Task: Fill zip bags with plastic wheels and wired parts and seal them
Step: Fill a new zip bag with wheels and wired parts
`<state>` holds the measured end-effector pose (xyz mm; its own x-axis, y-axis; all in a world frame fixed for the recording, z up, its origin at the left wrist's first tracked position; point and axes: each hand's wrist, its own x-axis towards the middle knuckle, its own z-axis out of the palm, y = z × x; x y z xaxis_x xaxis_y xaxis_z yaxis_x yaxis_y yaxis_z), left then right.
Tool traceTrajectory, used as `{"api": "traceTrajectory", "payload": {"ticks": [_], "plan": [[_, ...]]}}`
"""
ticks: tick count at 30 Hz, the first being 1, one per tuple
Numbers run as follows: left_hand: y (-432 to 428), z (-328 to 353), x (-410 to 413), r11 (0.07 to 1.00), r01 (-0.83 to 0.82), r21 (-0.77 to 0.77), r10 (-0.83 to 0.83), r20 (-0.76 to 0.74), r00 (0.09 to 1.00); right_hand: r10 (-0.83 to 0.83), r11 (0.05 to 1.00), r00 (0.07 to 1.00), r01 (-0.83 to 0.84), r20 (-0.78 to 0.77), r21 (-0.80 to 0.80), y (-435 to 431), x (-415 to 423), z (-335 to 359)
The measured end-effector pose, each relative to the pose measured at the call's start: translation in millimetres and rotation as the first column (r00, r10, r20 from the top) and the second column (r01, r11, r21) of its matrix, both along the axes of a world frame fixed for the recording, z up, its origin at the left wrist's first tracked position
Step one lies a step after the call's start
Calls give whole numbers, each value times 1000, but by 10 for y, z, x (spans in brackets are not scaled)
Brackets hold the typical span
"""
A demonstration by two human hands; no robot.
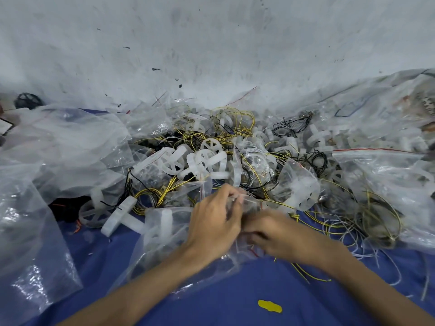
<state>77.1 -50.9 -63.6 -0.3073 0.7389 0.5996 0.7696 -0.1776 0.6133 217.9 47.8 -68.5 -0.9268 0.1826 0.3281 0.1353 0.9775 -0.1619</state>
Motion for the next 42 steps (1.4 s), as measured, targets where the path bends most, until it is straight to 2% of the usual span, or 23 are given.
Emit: {"api": "traceTrajectory", "payload": {"ticks": [1,3,5,7,9,12,15,18,20,21,23,24,26,27,28,30,32,33,35,37,39,42], "plan": [[20,-22,-56,1000,-30,-2,30,17,999,-19,1000,998,17,-61,-25,15,55,43],[59,-58,-161,994,-102,-35,104,38,994,-92,991,987,104,-131,84,69,207,106],[87,-73,-239,987,-153,-53,155,40,987,-234,919,972,231,-31,319,97,366,98],[104,-74,-296,987,-162,0,162,55,985,-304,874,953,275,10,401,94,437,41],[115,-69,-329,991,-127,37,116,212,970,-286,875,952,305,-109,375,147,483,38],[129,-41,-371,989,-133,59,85,504,859,-277,900,934,335,-227,278,252,575,121],[158,-26,-447,985,-165,54,101,593,799,-312,915,915,362,-255,177,359,668,222],[195,-39,-496,991,-118,69,40,678,734,-316,904,911,374,-264,209,450,742,326],[207,-53,-517,992,-87,89,-3,714,700,-340,907,912,382,-228,178,507,794,397],[202,-58,-516,994,-73,87,-9,702,712,-358,903,913,392,-194,176,540,817,438],[190,-61,-503,995,-41,89,-31,677,735,-450,882,892,451,-37,139,584,853,572],[181,-62,-496,995,-24,96,-47,671,740,-512,855,851,493,116,158,601,846,642],[176,-60,-488,995,-6,96,-59,660,749,-617,786,669,552,414,278,611,774,807],[176,-58,-485,996,-7,87,-52,660,749,-640,764,611,567,466,308,590,714,880],[176,-58,-482,997,-8,80,-47,663,747,-649,757,617,583,445,295,561,635,954],[177,-61,-473,997,9,71,-54,670,740,-623,781,736,599,263,176,492,422,1049],[183,-75,-475,997,30,72,-71,671,738,-514,854,844,521,155,-3,443,156,1064],[188,-85,-478,997,32,73,-72,666,742,-462,876,873,476,158,-71,438,21,1048],[184,-96,-487,997,27,68,-65,654,754,-413,886,868,453,277,-97,465,-202,924],[172,-93,-484,998,19,57,-51,637,770,-438,867,763,499,475,-4,537,-336,723],[171,-79,-473,999,8,46,-35,619,785,-449,857,689,511,569,58,598,-383,545],[182,-82,-475,999,-9,32,-13,624,781,-383,878,755,476,532,-44,647,-378,470]]}}
